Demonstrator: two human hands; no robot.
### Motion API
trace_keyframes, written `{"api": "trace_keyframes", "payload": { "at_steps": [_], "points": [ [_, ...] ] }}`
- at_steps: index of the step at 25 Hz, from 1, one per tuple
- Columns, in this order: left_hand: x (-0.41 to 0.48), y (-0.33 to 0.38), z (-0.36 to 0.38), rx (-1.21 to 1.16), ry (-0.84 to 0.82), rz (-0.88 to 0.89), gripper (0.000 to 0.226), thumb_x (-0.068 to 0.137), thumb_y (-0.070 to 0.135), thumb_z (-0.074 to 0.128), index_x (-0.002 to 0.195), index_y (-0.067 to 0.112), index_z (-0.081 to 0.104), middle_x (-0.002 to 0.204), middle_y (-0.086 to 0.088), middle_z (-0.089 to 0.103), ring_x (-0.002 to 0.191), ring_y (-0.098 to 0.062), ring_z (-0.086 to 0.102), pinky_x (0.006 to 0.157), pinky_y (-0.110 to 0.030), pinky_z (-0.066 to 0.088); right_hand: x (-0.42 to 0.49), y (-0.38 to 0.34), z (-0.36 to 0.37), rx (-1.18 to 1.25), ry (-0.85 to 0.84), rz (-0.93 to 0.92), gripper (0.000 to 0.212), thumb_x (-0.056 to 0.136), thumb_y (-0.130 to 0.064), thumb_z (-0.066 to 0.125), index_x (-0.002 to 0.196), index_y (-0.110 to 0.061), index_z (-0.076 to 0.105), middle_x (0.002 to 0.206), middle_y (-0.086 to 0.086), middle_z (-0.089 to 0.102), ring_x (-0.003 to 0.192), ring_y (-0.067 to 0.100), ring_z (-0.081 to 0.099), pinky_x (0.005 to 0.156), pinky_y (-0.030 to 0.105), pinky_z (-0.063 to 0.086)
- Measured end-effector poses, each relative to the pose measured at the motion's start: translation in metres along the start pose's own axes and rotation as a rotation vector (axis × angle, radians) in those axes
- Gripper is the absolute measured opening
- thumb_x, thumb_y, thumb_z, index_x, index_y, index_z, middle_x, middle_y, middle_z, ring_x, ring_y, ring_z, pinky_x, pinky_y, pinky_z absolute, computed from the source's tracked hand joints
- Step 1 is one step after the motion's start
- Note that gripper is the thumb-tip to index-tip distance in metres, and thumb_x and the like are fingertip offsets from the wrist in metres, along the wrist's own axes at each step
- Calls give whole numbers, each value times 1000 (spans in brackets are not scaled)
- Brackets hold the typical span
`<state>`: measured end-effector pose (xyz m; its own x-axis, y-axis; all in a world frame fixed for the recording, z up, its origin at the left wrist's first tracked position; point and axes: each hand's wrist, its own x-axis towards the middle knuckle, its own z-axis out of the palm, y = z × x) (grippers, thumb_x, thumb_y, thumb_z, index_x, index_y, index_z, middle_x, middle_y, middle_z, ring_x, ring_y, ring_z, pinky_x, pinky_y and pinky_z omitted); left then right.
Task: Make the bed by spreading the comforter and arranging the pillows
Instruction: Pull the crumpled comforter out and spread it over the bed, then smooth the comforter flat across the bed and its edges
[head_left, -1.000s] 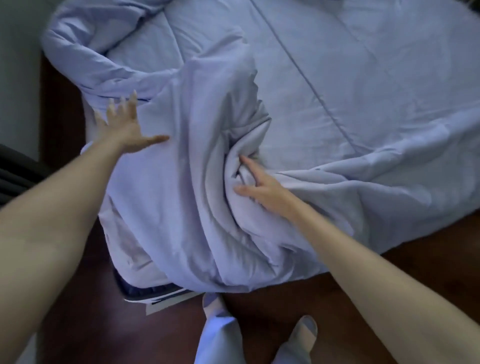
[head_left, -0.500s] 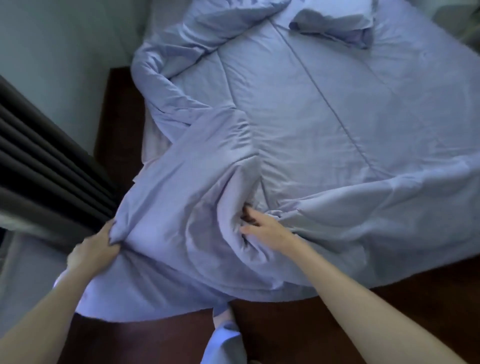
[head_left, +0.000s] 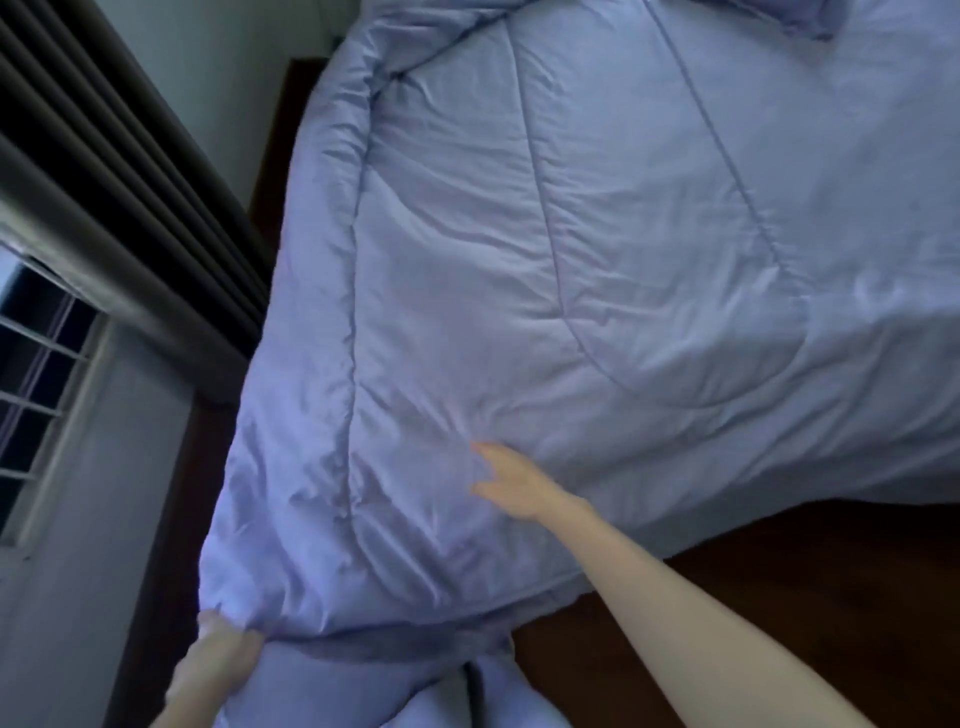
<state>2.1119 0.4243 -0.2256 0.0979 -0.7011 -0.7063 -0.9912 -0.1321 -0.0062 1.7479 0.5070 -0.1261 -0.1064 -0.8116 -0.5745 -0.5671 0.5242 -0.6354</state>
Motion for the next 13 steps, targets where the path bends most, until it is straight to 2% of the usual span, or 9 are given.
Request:
{"api": "trace_keyframes", "payload": {
  "at_steps": [1,2,3,5,7,9,11,13],
  "points": [
    [-26,28,-13,-5,-124,52,73,94,31,47,147,-6,14,151,-26,27,133,-43,39,109,-43,35,-4,4,0,42,22,17,66,91,-24,59,148,-11,29,155,8,30,144,22,28,118,32,20],
    [-48,48,-42,-80,-80,35,66,98,28,41,149,-2,12,152,-23,27,134,-42,39,109,-41,35,-7,5,-3,94,62,24,64,92,-21,58,148,-9,29,156,8,29,143,21,28,117,29,19],
    [-64,69,-61,-75,-9,104,62,98,27,41,148,1,16,149,-21,34,132,-41,41,107,-40,36,-9,4,-7,150,112,29,61,93,-18,57,147,-8,31,155,8,31,142,20,30,114,27,20],
    [-82,116,-90,-296,110,219,49,96,22,44,142,8,35,136,-14,52,124,-37,49,102,-37,36,-15,-4,-18,282,234,22,49,93,-10,54,141,-9,42,149,8,42,137,19,39,111,25,26],
    [-103,163,-126,-436,124,421,37,95,17,46,132,12,51,128,-7,60,120,-28,54,101,-33,37,-23,-21,-32,433,396,-32,36,92,-4,51,127,-9,58,135,10,57,122,10,54,103,22,36],
    [-136,203,-167,-656,107,585,28,96,16,45,120,13,59,120,-6,64,106,-22,62,93,-33,45,-32,-52,-52,633,508,-109,24,90,-9,52,106,-19,68,117,10,67,94,-8,62,84,15,44],
    [-174,223,-212,-967,30,692,22,100,15,40,109,13,60,106,-6,65,87,-17,63,78,-30,49,-49,-97,-79,832,546,-201,21,92,-13,51,92,-26,66,106,3,69,87,-2,65,76,22,43],
    [-203,231,-257,-1167,-16,761,22,101,18,38,99,16,59,96,-3,64,82,-15,63,72,-28,50,-67,-143,-109,945,582,-318,26,96,-11,45,92,-25,67,103,-2,69,94,11,67,80,31,45]
  ]
}}
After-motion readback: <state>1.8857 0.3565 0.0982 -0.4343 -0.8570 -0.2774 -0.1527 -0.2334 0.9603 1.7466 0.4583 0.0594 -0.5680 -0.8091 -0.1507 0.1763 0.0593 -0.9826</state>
